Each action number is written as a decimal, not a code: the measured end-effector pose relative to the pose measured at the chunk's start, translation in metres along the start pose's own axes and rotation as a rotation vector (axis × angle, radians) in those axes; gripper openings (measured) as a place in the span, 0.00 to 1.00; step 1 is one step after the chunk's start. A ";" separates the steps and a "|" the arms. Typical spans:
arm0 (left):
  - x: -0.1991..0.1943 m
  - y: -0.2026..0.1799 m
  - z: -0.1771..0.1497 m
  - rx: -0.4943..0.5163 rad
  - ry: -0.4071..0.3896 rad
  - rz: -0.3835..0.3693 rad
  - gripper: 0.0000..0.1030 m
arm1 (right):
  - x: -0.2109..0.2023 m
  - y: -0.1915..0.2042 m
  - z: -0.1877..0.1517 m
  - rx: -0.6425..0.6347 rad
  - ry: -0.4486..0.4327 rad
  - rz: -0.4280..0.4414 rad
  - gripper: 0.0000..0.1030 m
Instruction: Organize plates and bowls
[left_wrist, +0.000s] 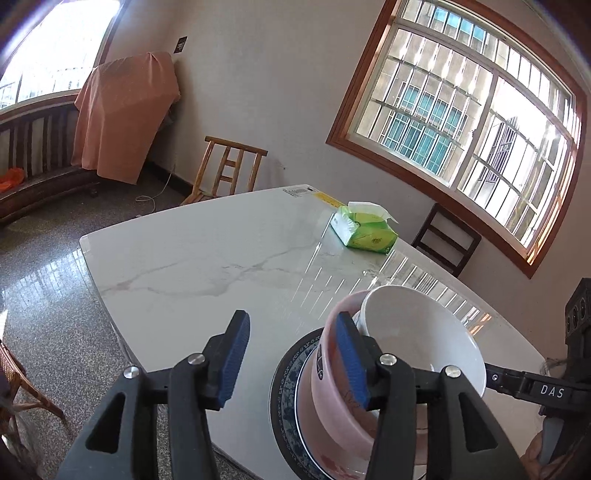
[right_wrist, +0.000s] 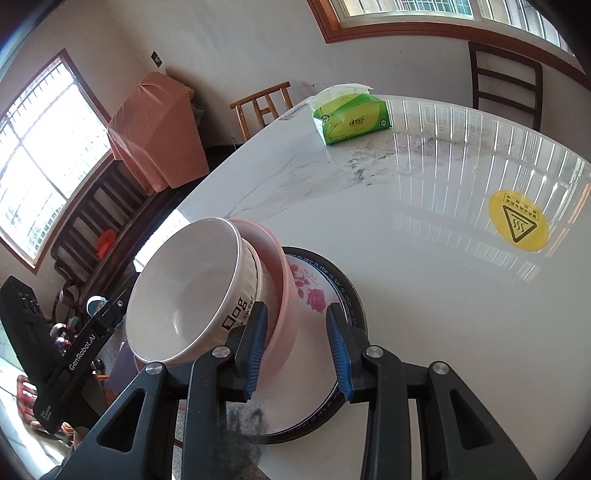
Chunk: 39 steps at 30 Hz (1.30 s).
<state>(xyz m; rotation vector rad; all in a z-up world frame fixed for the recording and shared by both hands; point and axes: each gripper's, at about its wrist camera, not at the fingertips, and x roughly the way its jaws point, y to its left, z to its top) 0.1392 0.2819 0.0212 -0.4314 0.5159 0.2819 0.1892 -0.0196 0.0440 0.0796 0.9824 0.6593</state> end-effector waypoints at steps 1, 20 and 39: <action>-0.001 0.000 0.001 0.006 -0.003 0.010 0.48 | -0.002 0.000 -0.001 0.003 -0.013 0.003 0.34; -0.038 -0.006 -0.019 0.153 -0.094 0.159 0.48 | -0.076 0.067 -0.061 -0.199 -0.367 0.022 0.64; -0.190 -0.052 -0.032 0.199 -0.424 0.054 0.88 | -0.152 0.064 -0.136 -0.225 -0.627 0.006 0.86</action>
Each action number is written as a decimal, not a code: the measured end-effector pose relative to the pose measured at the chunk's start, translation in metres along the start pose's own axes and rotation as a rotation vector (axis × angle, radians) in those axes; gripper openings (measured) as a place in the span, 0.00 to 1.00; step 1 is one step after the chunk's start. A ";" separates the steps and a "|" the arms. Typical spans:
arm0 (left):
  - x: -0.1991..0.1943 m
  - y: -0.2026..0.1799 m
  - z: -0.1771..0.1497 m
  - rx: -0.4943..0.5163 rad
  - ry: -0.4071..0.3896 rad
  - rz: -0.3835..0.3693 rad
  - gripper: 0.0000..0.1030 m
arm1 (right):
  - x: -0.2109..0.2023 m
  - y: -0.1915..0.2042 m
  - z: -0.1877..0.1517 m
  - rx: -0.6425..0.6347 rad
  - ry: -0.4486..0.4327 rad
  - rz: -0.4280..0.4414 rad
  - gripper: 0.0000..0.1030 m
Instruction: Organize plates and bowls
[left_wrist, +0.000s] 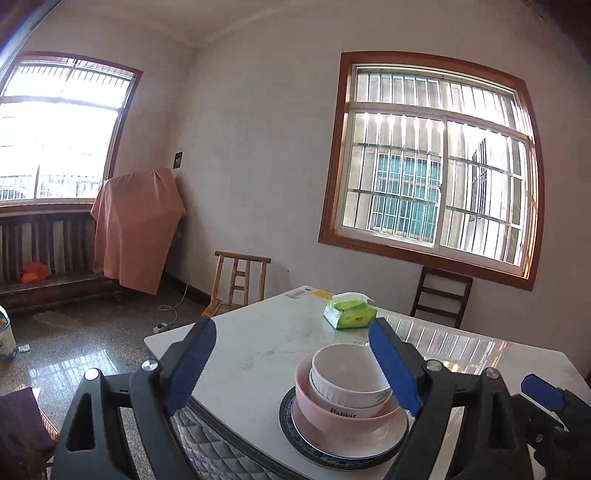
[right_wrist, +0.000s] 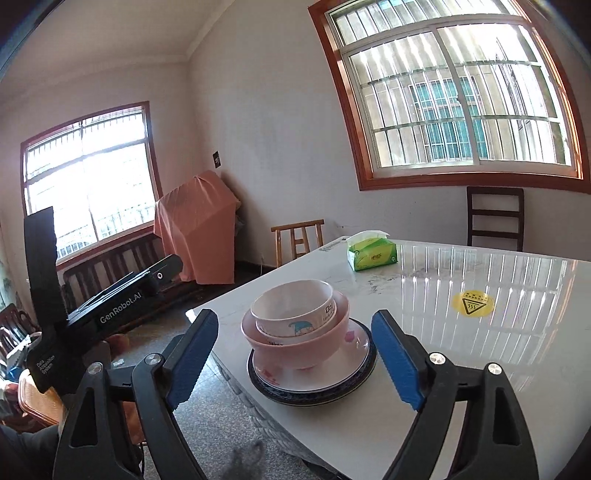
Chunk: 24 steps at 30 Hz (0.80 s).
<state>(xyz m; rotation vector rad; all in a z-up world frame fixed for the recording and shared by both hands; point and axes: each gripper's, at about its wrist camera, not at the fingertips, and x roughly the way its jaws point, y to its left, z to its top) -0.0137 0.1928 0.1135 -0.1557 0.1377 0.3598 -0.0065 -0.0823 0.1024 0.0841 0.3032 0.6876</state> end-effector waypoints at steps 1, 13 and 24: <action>-0.006 -0.003 0.005 0.006 -0.005 -0.006 0.88 | -0.005 0.001 -0.001 -0.008 -0.020 -0.011 0.88; -0.057 -0.028 0.005 0.056 -0.049 -0.079 1.00 | -0.032 -0.002 -0.011 0.003 -0.077 -0.008 0.96; -0.059 -0.023 -0.018 -0.003 0.052 -0.084 1.00 | -0.036 0.009 -0.029 -0.068 -0.078 -0.124 1.00</action>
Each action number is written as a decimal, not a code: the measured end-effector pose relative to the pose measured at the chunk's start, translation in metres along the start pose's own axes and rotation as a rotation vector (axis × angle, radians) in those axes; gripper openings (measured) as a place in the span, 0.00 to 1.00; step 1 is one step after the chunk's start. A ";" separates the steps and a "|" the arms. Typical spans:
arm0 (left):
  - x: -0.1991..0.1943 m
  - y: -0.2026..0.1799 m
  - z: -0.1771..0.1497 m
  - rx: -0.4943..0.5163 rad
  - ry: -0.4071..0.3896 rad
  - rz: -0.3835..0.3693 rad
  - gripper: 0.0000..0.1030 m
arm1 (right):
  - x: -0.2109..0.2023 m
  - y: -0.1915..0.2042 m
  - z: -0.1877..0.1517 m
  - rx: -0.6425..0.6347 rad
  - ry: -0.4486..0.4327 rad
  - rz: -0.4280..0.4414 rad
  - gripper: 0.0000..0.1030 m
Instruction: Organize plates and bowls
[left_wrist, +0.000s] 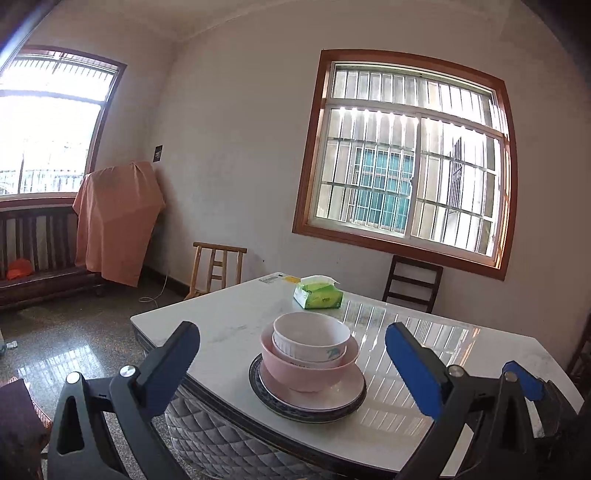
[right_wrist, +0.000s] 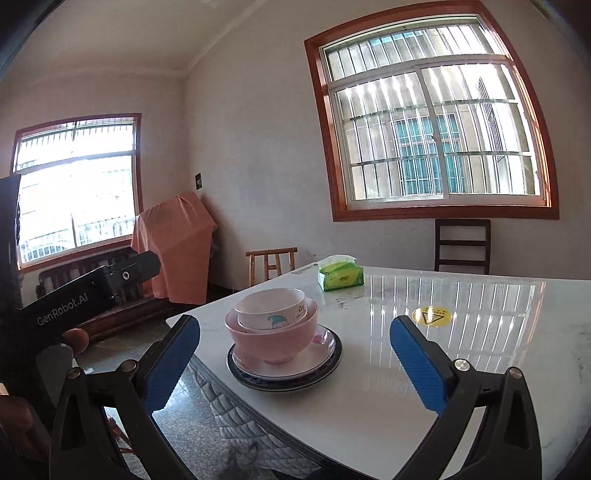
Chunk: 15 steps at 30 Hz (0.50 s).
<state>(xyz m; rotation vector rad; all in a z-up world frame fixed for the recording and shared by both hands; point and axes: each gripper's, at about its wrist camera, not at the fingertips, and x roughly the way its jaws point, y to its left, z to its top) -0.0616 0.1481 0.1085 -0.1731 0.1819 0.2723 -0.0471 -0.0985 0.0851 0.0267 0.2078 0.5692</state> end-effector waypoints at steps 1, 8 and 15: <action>0.002 0.000 -0.002 0.006 0.014 -0.001 1.00 | 0.000 0.002 -0.002 -0.005 0.006 -0.009 1.00; 0.004 0.004 -0.014 0.009 0.037 0.048 1.00 | 0.002 0.010 -0.012 -0.011 0.037 -0.016 1.00; 0.008 0.002 -0.025 0.060 0.071 0.076 1.00 | 0.000 0.019 -0.018 -0.025 0.059 -0.005 1.00</action>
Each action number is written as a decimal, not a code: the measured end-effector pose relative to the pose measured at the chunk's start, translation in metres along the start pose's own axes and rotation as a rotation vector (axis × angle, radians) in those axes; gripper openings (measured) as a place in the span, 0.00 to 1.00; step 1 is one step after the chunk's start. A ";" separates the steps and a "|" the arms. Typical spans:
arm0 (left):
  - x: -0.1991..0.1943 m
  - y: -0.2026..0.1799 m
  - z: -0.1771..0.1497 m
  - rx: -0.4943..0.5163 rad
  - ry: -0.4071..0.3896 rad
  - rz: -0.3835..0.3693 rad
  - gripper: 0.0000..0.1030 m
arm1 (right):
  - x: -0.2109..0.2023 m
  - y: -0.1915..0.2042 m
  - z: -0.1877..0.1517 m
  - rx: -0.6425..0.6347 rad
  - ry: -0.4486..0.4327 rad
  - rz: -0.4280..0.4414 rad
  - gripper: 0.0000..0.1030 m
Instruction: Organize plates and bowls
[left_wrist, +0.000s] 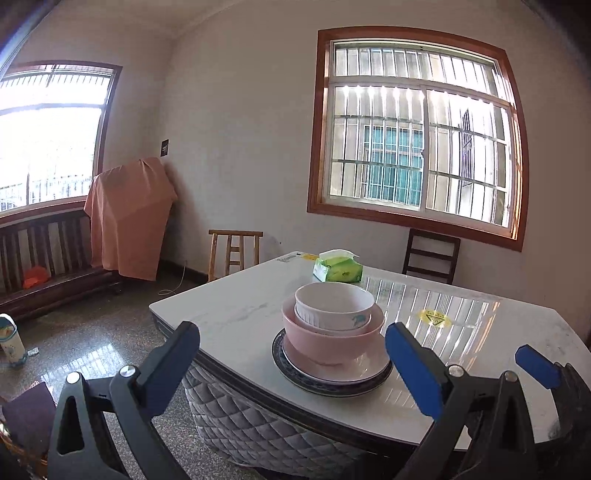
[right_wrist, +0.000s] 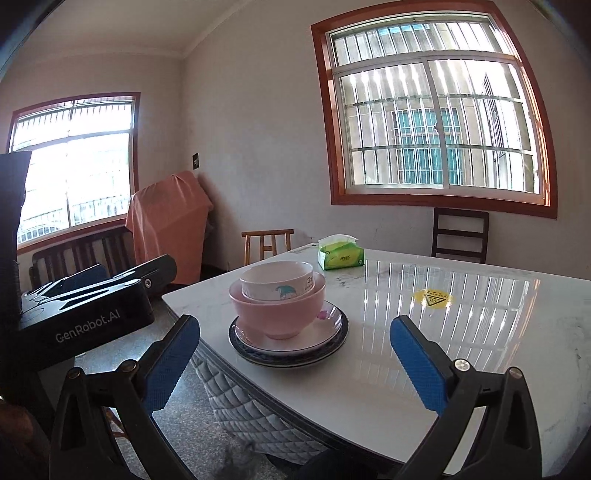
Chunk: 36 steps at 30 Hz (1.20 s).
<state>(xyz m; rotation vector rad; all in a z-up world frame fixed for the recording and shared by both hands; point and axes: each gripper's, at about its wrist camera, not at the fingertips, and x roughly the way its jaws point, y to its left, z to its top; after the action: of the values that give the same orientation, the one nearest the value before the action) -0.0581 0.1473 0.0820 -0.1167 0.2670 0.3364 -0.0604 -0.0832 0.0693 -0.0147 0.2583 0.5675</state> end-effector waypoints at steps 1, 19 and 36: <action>0.001 0.001 -0.001 -0.005 0.006 0.000 1.00 | -0.001 0.001 0.000 -0.002 -0.001 -0.002 1.00; 0.020 0.005 -0.013 -0.008 0.076 0.012 1.00 | 0.003 0.001 -0.007 0.004 0.049 0.007 1.00; 0.026 0.003 -0.014 0.003 0.083 0.029 1.00 | 0.004 -0.002 -0.009 0.014 0.064 0.016 1.00</action>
<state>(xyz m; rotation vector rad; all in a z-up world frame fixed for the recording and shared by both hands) -0.0385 0.1556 0.0608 -0.1238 0.3518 0.3599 -0.0582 -0.0835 0.0592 -0.0173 0.3251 0.5820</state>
